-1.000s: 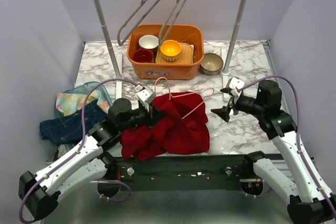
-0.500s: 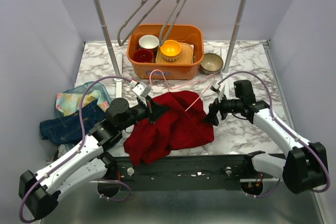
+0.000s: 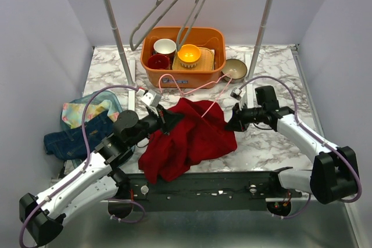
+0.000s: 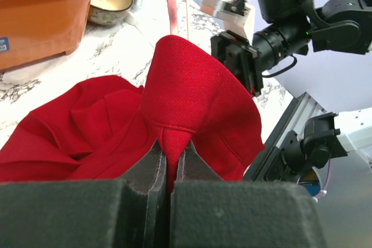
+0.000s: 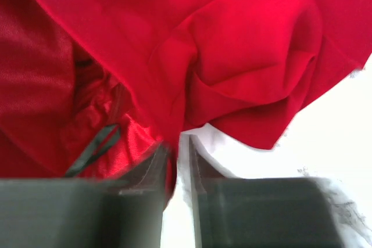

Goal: Place the skirt on the hanger

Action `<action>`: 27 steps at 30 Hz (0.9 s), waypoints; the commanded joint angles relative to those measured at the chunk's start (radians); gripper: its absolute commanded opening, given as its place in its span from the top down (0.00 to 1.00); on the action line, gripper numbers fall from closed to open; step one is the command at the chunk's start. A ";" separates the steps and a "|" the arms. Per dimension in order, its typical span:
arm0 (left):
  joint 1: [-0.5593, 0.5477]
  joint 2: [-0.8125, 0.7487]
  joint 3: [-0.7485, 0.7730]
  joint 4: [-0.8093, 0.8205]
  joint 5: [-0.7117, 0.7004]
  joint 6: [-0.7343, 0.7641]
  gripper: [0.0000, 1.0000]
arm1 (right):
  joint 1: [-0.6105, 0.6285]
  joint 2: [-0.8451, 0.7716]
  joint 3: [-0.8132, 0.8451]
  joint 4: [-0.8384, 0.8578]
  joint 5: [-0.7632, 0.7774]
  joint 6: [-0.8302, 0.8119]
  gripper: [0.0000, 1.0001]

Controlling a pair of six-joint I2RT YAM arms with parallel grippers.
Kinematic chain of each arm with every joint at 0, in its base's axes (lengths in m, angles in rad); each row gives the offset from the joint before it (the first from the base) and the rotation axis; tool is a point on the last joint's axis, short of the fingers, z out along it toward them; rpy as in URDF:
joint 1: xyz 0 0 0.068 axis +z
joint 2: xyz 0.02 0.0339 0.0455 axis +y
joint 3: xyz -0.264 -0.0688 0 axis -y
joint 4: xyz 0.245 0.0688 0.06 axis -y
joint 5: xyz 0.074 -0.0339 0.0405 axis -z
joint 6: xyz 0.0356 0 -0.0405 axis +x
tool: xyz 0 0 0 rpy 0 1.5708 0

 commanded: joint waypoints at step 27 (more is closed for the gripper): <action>-0.004 0.127 0.349 -0.494 0.116 0.485 1.00 | -0.257 -0.073 0.413 -0.097 0.241 0.048 0.99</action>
